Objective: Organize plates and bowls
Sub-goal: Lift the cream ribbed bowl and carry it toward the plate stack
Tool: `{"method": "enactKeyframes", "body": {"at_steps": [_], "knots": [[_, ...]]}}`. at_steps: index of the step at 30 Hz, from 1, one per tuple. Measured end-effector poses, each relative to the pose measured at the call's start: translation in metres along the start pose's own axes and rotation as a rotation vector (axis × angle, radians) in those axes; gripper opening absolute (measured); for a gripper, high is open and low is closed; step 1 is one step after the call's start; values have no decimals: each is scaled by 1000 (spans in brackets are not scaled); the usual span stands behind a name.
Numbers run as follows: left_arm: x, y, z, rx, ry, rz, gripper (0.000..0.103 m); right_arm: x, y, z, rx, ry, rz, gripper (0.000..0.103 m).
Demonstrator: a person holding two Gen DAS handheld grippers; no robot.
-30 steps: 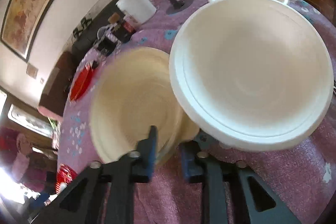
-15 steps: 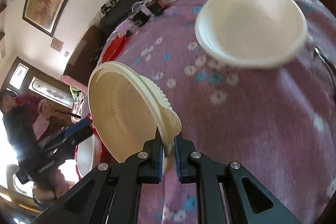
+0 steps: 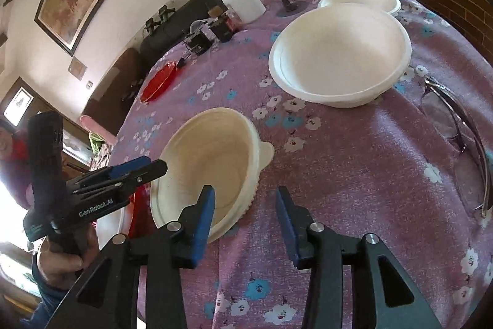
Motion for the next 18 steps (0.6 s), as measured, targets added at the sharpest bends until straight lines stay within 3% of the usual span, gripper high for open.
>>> {"method": "enactKeyframes", "body": {"at_steps": [3, 5, 7, 9, 12, 18], "knots": [[-7, 2, -3, -1, 19, 13, 36, -5, -1, 1, 1, -4, 5, 43], [-15, 2, -8, -10, 24, 35, 29, -12, -1, 3, -1, -13, 12, 27], [-22, 1, -9, -4, 30, 53, 25, -17, -1, 4, -3, -10, 19, 19], [-22, -1, -11, -9, 48, 37, 23, -17, -3, 5, -1, -18, 4, 19], [-17, -6, -13, -7, 17, 30, 23, -10, -5, 6, 3, -36, -28, 17], [6, -18, -25, -40, 28, -55, 23, 11, -9, 5, -4, -17, -70, 15]]}}
Point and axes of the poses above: each gripper's, at about its wrist camera, not at the fingertips, and x roughly against the way its jaws point, z to its left, y to its top, the point moved 1 cm from there along -x, roughly the way its jaws point, and after that the axes turned 8 degrees about z, right-handed, at the moved point
